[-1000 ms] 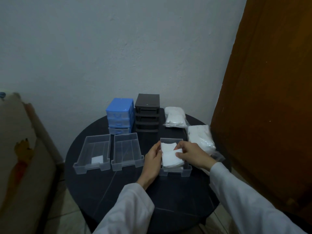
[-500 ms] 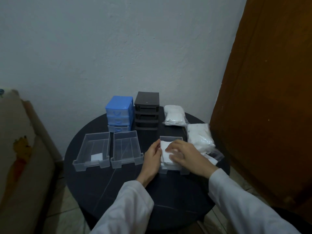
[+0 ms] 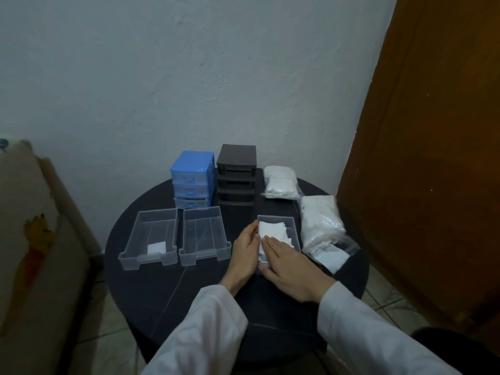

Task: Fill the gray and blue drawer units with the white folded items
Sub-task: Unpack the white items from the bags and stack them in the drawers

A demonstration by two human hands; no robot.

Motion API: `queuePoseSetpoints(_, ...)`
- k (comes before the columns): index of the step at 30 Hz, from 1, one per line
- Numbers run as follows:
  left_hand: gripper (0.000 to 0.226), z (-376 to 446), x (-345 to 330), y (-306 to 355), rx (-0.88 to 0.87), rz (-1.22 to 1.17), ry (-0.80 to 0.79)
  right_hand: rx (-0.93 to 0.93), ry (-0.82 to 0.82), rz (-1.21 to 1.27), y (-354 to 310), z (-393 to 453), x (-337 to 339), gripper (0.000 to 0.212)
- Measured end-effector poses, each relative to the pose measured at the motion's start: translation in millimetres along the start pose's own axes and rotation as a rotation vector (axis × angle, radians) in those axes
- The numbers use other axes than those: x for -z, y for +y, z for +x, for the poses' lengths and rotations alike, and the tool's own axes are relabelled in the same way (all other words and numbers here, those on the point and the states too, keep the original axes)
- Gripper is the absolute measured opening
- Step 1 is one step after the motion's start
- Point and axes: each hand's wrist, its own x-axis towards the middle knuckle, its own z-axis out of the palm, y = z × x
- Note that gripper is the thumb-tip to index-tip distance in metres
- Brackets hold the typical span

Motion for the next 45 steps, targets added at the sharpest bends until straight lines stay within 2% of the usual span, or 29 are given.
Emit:
queuePoseSetpoints(10,0.039,-3,-1,2,0.006,0.023,0.007,0.082,0.073,0.012,5,-6,-11,0.064)
queuePoseSetpoints(14,0.039,-4,-1,4,-0.005,0.040,0.001,0.063,0.027,0.019,6,-4,-11,0.067)
queuePoseSetpoints(18,0.039,-5,1,7,-0.031,0.077,-0.003,-0.013,-0.056,0.278,7,-8,10,0.072)
queuePoseSetpoints(21,0.041,-6,4,12,-0.047,0.127,-0.011,-0.067,0.009,0.491,12,-12,25,0.065)
queuePoseSetpoints(24,0.042,-7,3,23,-0.123,0.204,0.022,-0.068,0.128,0.559,22,-17,34,0.059)
queuePoseSetpoints(28,0.037,-12,-8,43,-0.263,0.264,-0.005,-0.086,0.267,0.602,43,-37,52,0.030)
queuePoseSetpoints(31,0.032,-17,-26,58,-0.387,0.287,-0.067,-0.144,0.335,0.540,65,-54,56,0.016)
queuePoseSetpoints(34,0.023,-20,-45,65,-0.427,0.305,-0.163,-0.228,0.344,0.480,83,-67,51,0.011)
queuePoseSetpoints(37,0.026,-18,-60,63,-0.386,0.363,-0.233,-0.264,0.327,0.432,88,-75,42,0.016)
queuePoseSetpoints(41,0.045,-13,-73,61,-0.290,0.479,-0.294,-0.330,0.328,0.232,82,-76,29,0.024)
queuePoseSetpoints(45,0.047,-8,-80,56,-0.274,0.579,-0.265,-0.376,0.431,0.018,73,-73,16,0.030)
